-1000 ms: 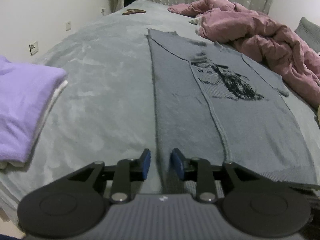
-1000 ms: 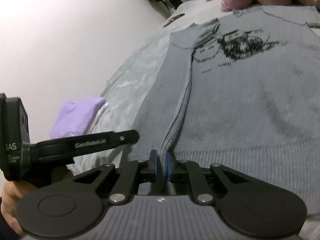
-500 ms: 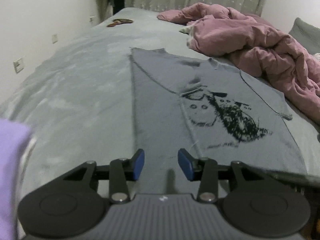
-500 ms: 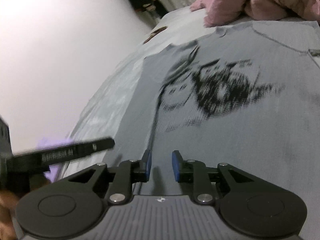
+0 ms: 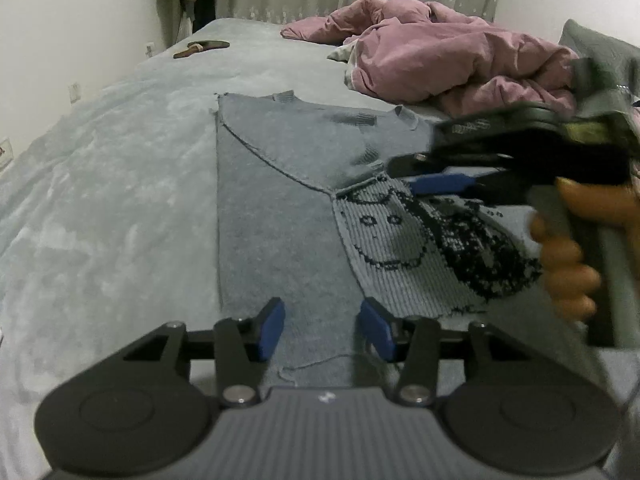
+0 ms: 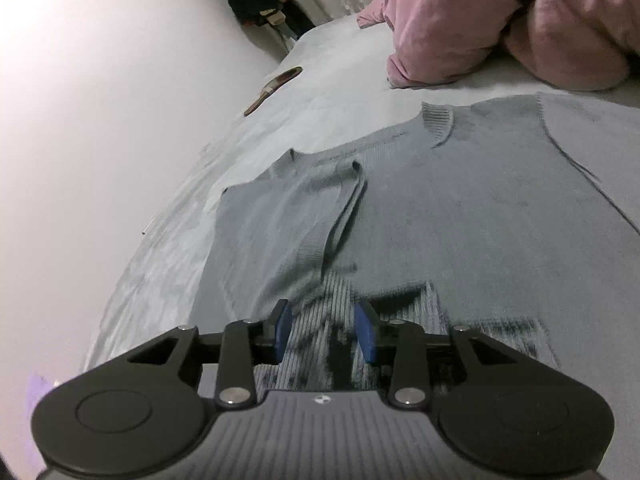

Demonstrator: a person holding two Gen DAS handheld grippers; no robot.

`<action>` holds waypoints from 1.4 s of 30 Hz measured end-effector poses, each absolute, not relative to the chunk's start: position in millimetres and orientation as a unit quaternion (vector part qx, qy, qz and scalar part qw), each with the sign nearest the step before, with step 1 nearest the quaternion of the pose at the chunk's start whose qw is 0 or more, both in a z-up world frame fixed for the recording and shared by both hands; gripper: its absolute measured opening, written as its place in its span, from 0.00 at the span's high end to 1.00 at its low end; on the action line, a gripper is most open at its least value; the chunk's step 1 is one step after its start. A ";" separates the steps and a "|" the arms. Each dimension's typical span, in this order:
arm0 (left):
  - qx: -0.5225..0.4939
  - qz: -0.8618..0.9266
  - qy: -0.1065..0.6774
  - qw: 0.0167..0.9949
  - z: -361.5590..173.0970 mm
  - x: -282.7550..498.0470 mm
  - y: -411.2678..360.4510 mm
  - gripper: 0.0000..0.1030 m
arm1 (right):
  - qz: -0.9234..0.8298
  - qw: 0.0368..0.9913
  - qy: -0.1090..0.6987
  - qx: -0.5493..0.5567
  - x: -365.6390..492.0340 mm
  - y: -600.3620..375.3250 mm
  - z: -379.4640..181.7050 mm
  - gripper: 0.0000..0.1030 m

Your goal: Fold clothes

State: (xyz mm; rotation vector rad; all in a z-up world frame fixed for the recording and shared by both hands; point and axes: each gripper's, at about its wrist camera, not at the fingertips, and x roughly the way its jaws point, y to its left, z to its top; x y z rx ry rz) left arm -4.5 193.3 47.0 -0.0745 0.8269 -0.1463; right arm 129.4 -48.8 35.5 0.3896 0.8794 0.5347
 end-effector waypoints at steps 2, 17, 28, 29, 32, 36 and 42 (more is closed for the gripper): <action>-0.031 -0.073 0.401 0.913 46.6 -2.9 192.4 0.56 | 0.253 0.851 0.419 0.190 139.6 -42.4 31.2 0.66; -0.030 -0.084 0.405 0.910 45.3 1.9 193.4 0.54 | 0.244 0.879 0.370 0.176 132.6 -33.2 46.4 0.94; -0.019 -0.092 0.411 0.907 44.8 -2.7 194.7 0.51 | 0.241 0.879 0.384 0.149 138.8 -26.6 31.6 0.90; -0.021 -0.094 0.412 0.906 45.3 -3.2 195.8 0.50 | 0.242 0.880 0.378 0.155 142.3 -28.6 33.9 0.88; -0.035 -0.098 0.414 0.904 47.2 -2.3 199.6 0.50 | 0.233 0.886 0.368 0.160 160.6 -30.7 41.1 0.81; -0.051 -0.100 0.415 0.903 48.4 0.2 203.5 0.49 | 0.218 0.893 0.370 0.131 192.5 -19.4 46.0 0.78; -0.046 -0.105 0.413 0.903 46.3 0.1 203.3 0.49 | 0.207 0.902 0.365 0.098 225.8 -6.6 39.9 0.77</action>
